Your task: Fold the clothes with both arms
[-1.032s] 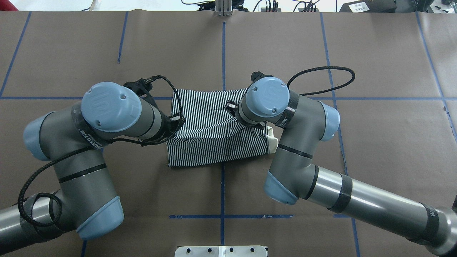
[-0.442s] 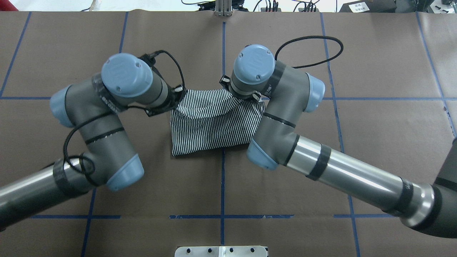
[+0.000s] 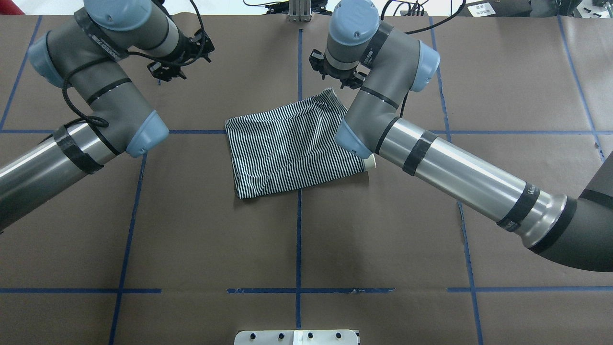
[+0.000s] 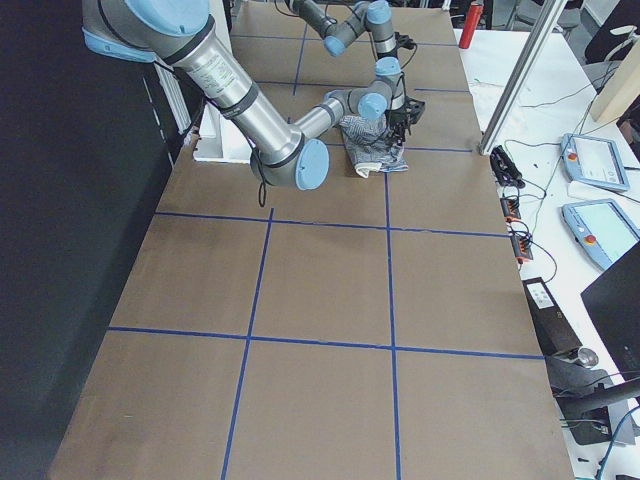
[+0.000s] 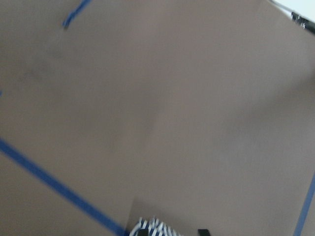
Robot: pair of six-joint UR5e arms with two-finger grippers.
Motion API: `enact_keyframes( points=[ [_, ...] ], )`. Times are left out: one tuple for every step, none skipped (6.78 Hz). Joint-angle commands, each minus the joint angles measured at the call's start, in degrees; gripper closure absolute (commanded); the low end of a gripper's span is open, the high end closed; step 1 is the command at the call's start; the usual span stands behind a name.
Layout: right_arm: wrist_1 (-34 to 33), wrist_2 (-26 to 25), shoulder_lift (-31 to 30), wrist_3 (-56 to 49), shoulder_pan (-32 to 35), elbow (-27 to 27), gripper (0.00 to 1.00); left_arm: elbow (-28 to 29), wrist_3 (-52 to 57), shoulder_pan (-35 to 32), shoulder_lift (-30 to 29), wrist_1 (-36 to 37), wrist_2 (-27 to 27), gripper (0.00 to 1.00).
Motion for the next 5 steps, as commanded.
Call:
enact_keyframes(
  points=[
    [0.45,3.77,-0.48,-5.81,3.03,-1.01,0.00,0.15,2.09,-1.41,0.32,-0.45,-4.12,0.00],
    [0.36,4.99,-1.00,-9.13,3.99,-0.75,0.00,-2.46,3.22,-1.41,1.89,0.07,-4.93,0.00],
    [-0.08,8.39,-3.79,-15.00,6.61,1.08,0.00,-7.88,7.93,-1.50,5.65,0.34,-5.02,0.00],
    [-0.17,11.21,-11.47,-26.19,10.73,7.10,0.00,-13.24,13.64,-2.28,10.13,0.34,-4.94,0.00],
    [-1.47,15.68,-17.73,-39.62,16.51,10.38,0.00,-16.34,20.83,-5.34,13.30,0.86,-5.20,0.00]
  ],
)
